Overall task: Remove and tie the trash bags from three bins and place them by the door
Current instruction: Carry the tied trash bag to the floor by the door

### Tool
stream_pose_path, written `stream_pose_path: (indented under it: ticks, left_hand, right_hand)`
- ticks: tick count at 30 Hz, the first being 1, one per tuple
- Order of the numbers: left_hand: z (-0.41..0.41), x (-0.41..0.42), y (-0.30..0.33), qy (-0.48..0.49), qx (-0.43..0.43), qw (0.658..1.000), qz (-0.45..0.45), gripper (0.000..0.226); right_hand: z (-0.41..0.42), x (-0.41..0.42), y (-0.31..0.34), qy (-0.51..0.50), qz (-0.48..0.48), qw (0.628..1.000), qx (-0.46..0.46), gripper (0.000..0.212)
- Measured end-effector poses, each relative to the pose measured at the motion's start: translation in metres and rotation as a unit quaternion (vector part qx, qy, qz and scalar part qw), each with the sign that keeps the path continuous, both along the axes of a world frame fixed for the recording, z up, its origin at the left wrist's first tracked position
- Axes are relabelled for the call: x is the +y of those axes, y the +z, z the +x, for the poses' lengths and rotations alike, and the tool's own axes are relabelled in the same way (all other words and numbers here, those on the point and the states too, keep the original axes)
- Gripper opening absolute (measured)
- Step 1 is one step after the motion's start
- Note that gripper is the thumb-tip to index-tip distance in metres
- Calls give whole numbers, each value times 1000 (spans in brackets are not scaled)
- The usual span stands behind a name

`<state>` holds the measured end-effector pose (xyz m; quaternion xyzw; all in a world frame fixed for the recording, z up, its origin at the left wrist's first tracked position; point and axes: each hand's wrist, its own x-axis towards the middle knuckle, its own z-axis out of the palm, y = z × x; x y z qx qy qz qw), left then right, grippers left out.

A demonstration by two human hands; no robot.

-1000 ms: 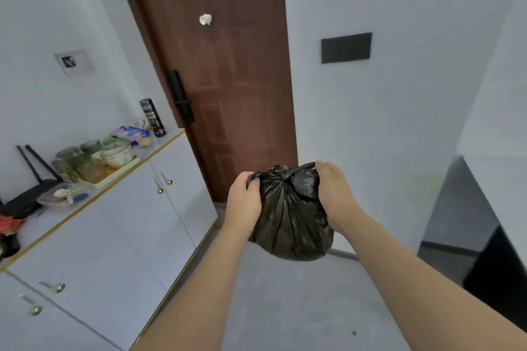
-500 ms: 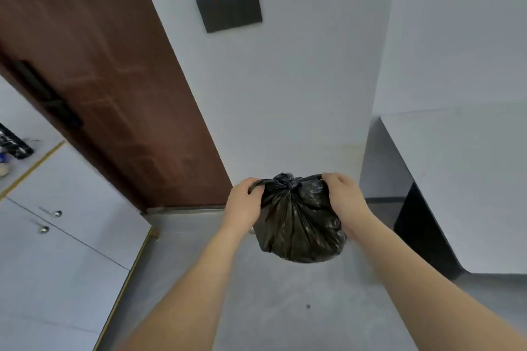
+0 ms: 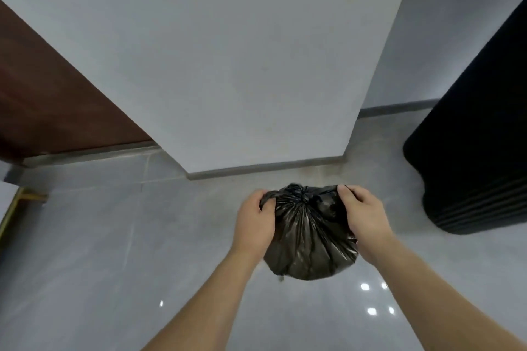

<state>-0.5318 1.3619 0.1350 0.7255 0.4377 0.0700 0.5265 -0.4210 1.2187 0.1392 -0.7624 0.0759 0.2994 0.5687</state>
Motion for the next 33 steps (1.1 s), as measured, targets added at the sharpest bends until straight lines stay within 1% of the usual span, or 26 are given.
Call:
stream_pose_path:
  ticks: [3,6,9,11,13,15,17,19,21,22,23,24,25,26,27,28,29,30,31,33]
  left_hand:
    - [39,7,-122,1,-15,1000,9,17]
    - [85,16,-206,7,-50,998,37,17]
    - [133,26,-260,-2,-100,993,67,16]
    - [159,29,-283,-3,-131,988,81,16]
    - [179,29,-305,-7,-125,988,90,17]
    - [191,30,-326,-39,-86,994,60,25]
    - [194,30,-340,-86,-27,996,16,34]
    - [190,31,-344,-98,6,995,-7,41]
    - [185,34,-340,-99,-4,995,-4,51]
    - [182,36,-335,-111,-12,994,22,52]
    - [178,39,-330,-131,-19,989,67,50]
    - [171,43,-323,-151,-16,980,131,46]
    - [163,49,-316,-165,-2,962,215,43]
    - [154,57,-307,-177,14,934,310,41]
    - [145,65,-297,-189,22,898,396,40]
    - [134,71,-285,-203,22,864,461,40]
    - [126,80,-276,-215,21,838,501,40]
    - [117,87,-263,-221,25,822,524,41]
    - [110,92,-246,-220,38,817,531,42]
    - [96,98,-200,-205,67,820,530,48]
  right_hand:
    - [29,2,-117,-9,14,1000,-8,18]
    - [67,10,-204,-16,22,999,-26,19]
    - [114,21,-262,-39,32,995,-90,18]
    - [141,27,-291,-50,37,989,-132,20]
    - [160,31,-312,-43,24,985,-163,22]
    - [168,33,-328,-16,-19,984,-177,25]
    - [170,31,-335,24,-77,982,-169,38]
    - [168,27,-334,64,-140,968,-197,48]
    - [164,24,-329,107,-207,933,-273,52]
    - [162,24,-324,128,-237,911,-312,52]
    - [159,25,-320,145,-259,891,-343,51]
    - [155,28,-313,162,-266,878,-364,50]
    - [151,32,-305,181,-261,870,-378,48]
    - [147,37,-296,203,-250,862,-391,45]
    - [142,44,-284,229,-242,853,-403,43]
    - [137,50,-271,258,-239,839,-416,43]
    - [133,56,-256,288,-241,822,-428,45]
    - [128,62,-239,314,-246,807,-436,48]
    - [123,68,-219,334,-251,795,-439,50]
    - [111,77,-174,362,-264,778,-440,53]
